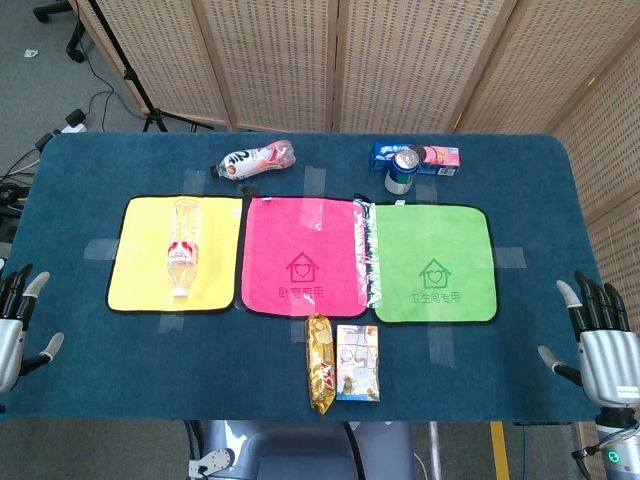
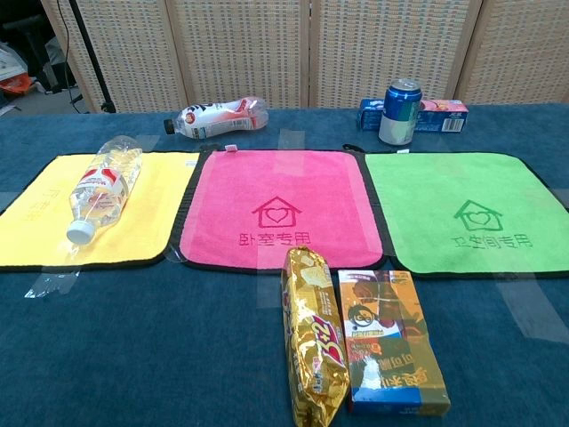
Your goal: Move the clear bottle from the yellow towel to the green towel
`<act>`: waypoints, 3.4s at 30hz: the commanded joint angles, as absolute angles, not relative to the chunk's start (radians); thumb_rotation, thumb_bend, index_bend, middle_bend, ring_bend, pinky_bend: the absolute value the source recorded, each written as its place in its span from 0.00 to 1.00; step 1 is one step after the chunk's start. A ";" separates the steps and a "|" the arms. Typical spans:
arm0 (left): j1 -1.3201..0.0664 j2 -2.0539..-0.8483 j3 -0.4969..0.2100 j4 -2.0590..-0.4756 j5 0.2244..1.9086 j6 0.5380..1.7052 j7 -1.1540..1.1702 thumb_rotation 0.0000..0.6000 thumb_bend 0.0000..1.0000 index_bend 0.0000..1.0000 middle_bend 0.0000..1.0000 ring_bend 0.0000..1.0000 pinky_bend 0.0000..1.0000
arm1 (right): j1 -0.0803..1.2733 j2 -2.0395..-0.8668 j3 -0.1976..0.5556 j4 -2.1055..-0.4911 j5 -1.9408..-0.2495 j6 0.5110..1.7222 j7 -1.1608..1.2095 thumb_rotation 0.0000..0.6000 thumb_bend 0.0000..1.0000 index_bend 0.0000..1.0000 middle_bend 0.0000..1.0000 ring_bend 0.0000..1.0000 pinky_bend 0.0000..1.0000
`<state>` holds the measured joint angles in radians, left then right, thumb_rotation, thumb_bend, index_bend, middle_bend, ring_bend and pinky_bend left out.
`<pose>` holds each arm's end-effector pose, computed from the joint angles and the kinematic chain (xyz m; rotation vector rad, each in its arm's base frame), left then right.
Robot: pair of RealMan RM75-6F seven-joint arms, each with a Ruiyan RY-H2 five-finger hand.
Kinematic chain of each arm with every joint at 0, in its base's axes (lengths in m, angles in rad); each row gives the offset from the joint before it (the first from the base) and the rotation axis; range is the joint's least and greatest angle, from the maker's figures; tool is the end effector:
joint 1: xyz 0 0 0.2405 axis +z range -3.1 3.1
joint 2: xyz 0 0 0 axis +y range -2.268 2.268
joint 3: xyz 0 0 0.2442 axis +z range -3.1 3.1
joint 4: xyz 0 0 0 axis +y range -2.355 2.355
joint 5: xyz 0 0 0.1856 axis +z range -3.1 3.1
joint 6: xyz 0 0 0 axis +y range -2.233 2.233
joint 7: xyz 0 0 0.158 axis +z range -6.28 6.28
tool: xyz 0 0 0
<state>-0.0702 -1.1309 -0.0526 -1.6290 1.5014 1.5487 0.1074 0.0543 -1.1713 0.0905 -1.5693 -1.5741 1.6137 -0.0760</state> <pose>-0.2854 0.1878 0.1808 -1.3644 -0.8047 -0.8768 -0.2786 -0.1888 0.1845 1.3457 -0.7184 0.9729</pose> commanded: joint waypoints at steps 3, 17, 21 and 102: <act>-0.063 -1.130 -0.052 -1.626 1.501 1.558 0.104 1.00 0.26 0.00 0.00 0.00 0.00 | 0.053 -1.174 0.088 -1.571 -1.583 1.620 -0.067 1.00 0.16 0.05 0.00 0.00 0.03; -0.228 -1.050 -0.129 -1.626 1.329 1.184 -0.318 1.00 1.00 0.00 0.00 0.00 0.00 | 0.056 -1.156 0.094 -1.591 -1.563 1.601 -0.036 1.00 0.16 0.05 0.00 0.00 0.01; -0.318 -1.034 -0.180 -1.609 1.212 0.984 -0.449 1.00 1.00 0.00 0.00 0.00 0.00 | 0.058 -1.151 0.097 -1.594 -1.552 1.592 -0.025 1.00 0.16 0.05 0.00 0.00 0.00; -0.993 -1.775 -0.539 -1.333 0.162 0.741 -0.361 1.00 1.00 0.00 0.00 0.00 0.00 | 0.072 -1.086 0.127 -1.615 -1.451 1.508 0.105 1.00 0.16 0.05 0.00 0.00 0.00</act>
<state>-0.9762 -1.7605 -0.5330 -1.3409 0.1748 0.7338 -0.3773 0.0719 -1.0860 0.1268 -1.6144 -1.4514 1.5087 0.1051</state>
